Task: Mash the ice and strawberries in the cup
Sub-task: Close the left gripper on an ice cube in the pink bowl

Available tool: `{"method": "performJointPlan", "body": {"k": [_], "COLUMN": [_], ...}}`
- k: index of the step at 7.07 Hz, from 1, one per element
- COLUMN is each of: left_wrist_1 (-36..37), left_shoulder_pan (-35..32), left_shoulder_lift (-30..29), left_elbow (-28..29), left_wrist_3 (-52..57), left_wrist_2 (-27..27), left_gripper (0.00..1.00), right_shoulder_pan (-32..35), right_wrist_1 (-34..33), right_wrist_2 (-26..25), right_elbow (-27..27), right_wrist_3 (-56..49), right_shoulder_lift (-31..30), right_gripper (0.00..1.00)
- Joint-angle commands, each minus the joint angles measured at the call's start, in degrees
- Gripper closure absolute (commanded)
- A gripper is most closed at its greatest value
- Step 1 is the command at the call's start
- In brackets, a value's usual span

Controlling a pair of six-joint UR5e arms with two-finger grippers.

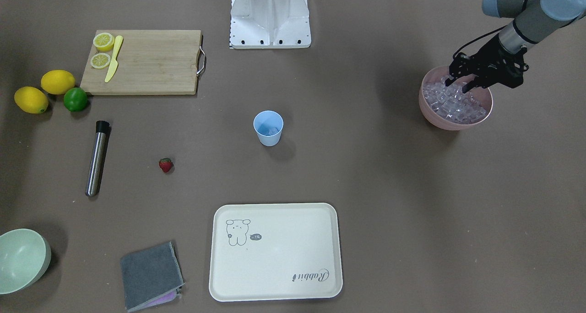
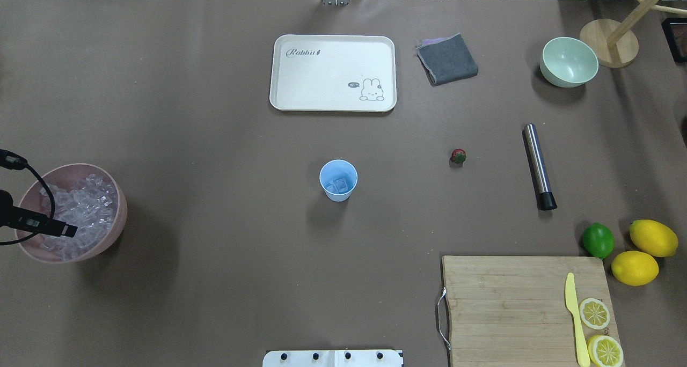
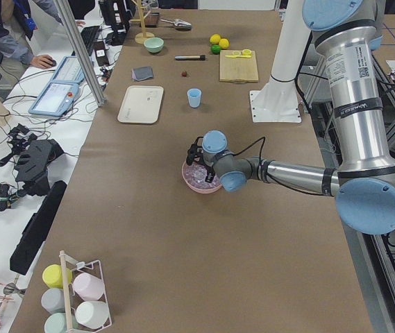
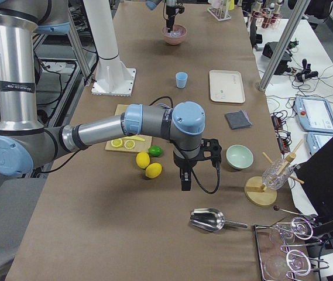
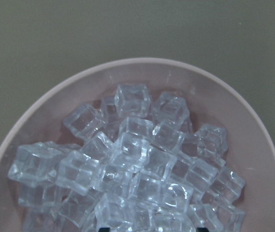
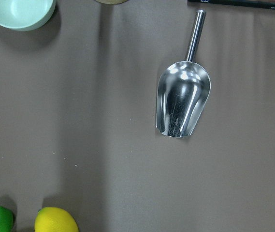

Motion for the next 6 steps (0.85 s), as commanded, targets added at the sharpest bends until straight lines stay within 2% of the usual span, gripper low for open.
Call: {"method": "performJointPlan", "body": {"k": [1, 2, 6], "left_wrist_1": [0.0, 0.0, 0.1], "left_shoulder_pan": [0.1, 0.1, -0.1], "left_shoulder_lift": [0.0, -0.1, -0.7], "left_elbow": [0.2, 0.2, 0.3], "left_wrist_3": [0.0, -0.1, 0.2], "left_wrist_2": [0.0, 0.0, -0.6], "left_gripper": [0.50, 0.57, 0.59], "right_shoulder_pan": [0.0, 0.0, 0.0], "right_wrist_1": [0.0, 0.1, 0.0], "right_wrist_2": [0.0, 0.0, 0.0], "right_elbow": [0.1, 0.0, 0.3], "right_wrist_3": [0.0, 0.0, -0.1], "right_shoulder_lift": [0.0, 0.0, -0.4], "right_gripper": [0.00, 0.00, 0.00]}}
